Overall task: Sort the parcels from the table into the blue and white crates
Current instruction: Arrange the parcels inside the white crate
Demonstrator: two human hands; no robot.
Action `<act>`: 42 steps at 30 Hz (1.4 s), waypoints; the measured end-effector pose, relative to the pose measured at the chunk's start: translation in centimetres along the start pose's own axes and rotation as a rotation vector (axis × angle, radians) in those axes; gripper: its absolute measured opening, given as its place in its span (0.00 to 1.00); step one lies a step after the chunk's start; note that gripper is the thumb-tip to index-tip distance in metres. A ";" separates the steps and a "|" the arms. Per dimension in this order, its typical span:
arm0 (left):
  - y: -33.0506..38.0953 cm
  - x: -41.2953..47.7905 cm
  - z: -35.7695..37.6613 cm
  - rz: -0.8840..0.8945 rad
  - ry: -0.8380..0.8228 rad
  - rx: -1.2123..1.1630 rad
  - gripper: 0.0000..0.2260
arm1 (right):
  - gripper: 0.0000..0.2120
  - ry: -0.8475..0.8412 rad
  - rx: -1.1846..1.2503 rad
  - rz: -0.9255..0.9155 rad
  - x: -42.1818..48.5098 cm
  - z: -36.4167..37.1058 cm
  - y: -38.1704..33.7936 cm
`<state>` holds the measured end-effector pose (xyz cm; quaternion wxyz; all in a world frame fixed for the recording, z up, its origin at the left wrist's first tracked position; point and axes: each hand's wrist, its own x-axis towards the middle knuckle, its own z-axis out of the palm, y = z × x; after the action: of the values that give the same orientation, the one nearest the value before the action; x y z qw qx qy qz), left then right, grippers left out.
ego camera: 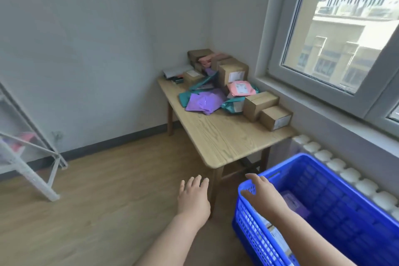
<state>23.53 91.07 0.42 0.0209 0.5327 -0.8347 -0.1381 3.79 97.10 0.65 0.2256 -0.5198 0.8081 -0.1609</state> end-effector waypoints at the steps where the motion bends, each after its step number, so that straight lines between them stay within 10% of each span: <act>1: -0.8 1.3 -0.2 -0.004 0.002 -0.002 0.27 | 0.28 -0.001 -0.008 -0.008 1.4 0.2 -0.8; 24: -18.0 41.5 -9.0 0.054 -0.024 0.036 0.25 | 0.24 -0.017 0.049 -0.042 43.5 2.8 -19.1; 42: -22.9 68.4 -8.2 0.506 -0.301 0.170 0.26 | 0.24 0.148 0.254 0.482 59.5 6.0 -21.9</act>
<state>15.76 19.14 -5.13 -0.1140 0.2814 -0.9431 -0.1354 2.52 33.65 -5.36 0.2613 -0.2673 0.8959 -0.2402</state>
